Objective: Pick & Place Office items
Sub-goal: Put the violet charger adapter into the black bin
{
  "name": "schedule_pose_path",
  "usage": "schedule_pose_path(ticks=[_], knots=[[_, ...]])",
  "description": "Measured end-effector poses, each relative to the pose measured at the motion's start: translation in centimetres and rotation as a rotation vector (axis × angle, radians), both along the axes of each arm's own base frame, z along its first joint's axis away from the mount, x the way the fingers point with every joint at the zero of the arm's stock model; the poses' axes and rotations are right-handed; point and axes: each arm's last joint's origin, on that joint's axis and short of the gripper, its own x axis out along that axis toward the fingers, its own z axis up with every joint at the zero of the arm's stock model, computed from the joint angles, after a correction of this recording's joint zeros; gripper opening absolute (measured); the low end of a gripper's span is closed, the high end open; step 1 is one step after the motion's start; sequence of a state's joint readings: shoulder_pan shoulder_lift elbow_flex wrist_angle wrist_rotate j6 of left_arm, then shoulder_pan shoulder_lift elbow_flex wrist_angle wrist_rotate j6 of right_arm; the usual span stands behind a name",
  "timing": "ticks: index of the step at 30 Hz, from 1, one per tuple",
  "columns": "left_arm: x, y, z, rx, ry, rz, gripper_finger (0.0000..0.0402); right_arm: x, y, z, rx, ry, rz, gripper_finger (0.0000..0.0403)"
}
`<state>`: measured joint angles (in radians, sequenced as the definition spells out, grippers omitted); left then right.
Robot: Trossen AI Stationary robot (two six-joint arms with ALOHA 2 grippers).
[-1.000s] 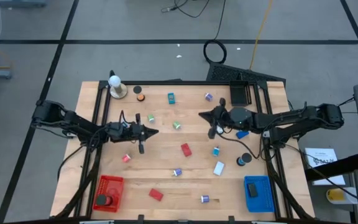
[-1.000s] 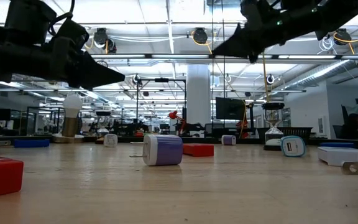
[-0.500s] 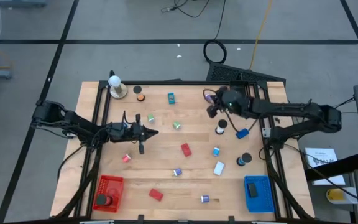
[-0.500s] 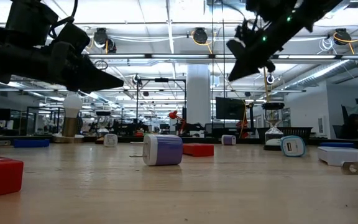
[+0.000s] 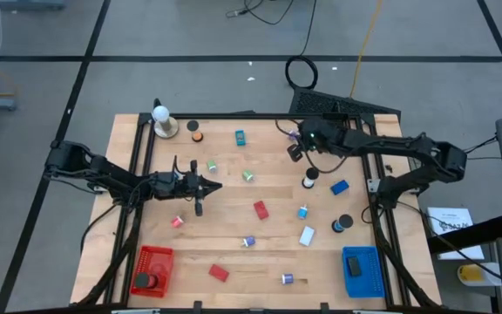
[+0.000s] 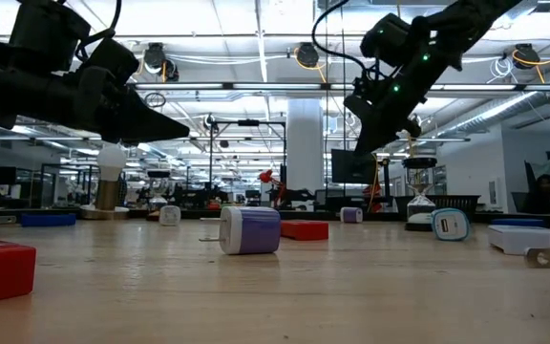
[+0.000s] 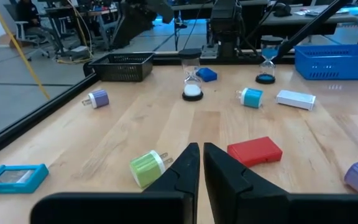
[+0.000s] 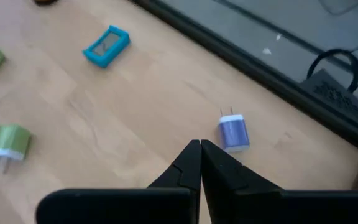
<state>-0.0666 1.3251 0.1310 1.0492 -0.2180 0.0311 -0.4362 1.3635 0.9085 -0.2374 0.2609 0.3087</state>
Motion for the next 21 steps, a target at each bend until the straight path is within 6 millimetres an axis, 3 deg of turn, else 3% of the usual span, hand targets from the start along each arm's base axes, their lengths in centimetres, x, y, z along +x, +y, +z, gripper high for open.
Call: schedule_pose_path(ticks=[4, 11, 17, 21], knots=[[0.0, 0.0, 0.0, 0.0, 0.0, 0.0, 0.003, 1.2, -0.9, 0.2, 0.055, 0.06, 0.004, 0.0036], [0.0, 0.0, -0.1, -0.009, 0.006, 0.002, 0.003, 4.2, -3.5, -1.5, 0.092, 0.27, 0.051, 0.011], [0.0, 0.0, -0.3, -0.003, 0.029, 0.002, 0.0031, 5.2, -6.5, -2.1, 0.166, 0.329, 0.025, 0.0168], [-0.1, 0.0, -0.3, -0.001, 0.035, 0.001, 0.0031, 4.7, -7.8, -3.1, 0.207, 0.349, 0.026, 0.0202]])
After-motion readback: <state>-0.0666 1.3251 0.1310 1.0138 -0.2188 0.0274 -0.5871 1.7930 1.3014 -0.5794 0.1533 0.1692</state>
